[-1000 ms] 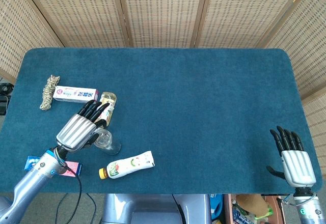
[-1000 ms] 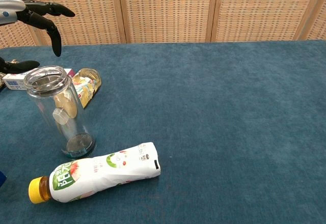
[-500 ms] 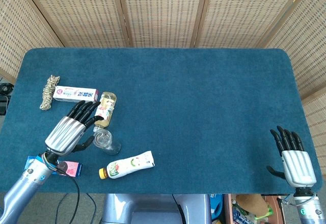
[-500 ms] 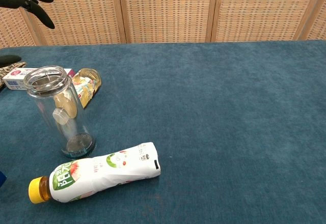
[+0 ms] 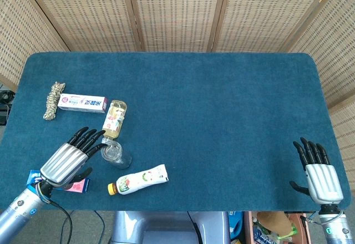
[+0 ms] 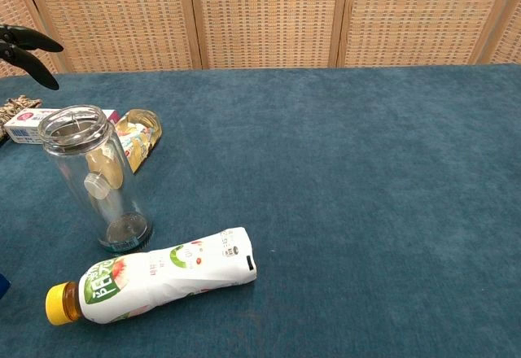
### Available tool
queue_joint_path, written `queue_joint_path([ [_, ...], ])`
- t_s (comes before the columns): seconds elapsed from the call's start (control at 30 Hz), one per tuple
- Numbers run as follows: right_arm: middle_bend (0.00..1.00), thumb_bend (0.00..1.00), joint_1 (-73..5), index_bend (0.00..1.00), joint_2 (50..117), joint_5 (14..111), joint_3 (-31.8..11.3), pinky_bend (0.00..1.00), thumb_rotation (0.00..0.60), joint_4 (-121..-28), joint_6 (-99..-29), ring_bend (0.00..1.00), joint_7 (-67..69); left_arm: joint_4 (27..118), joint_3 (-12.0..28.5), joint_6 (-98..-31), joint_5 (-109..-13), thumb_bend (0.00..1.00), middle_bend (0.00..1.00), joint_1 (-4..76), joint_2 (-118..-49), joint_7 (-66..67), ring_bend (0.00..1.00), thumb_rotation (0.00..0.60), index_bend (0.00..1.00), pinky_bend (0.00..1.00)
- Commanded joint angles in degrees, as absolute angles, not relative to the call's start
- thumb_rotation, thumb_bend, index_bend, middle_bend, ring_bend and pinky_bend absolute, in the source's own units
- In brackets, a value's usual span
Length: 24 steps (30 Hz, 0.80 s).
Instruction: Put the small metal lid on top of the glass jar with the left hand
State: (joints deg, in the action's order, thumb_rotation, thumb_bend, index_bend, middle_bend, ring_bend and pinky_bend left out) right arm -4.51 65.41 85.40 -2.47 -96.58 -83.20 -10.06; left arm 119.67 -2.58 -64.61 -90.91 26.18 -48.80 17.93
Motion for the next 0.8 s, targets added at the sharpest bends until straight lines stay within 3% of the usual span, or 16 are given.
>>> queue_joint_path([
  [0.03,0.00,0.02,-4.51,0.00,65.40,85.49,-2.47,0.03,0.600,-96.57,-83.25,0.00,-9.96,120.15,-2.58,-63.91,-90.86,0.36,0.00,26.26,-47.75,17.91,0.00,0.600,0.18,0.00],
  [0.37,0.00,0.02,-4.50,0.00,65.35,85.47,-2.45,0.03,0.600,-96.57,-83.20,0.00,-9.88,120.72,-1.83,-61.40,-90.00,0.48,0.00,27.13,-47.40,18.61,0.00,0.600,0.23,0.00],
  [0.8,0.00,0.02,-4.47,0.00,65.25,85.41,-2.55,0.03,0.600,-96.44,-83.28,0.00,-9.32,121.02,-0.90,-59.81,-87.70,0.48,0.00,27.62,-49.10,22.23,0.00,0.600,0.27,0.00],
])
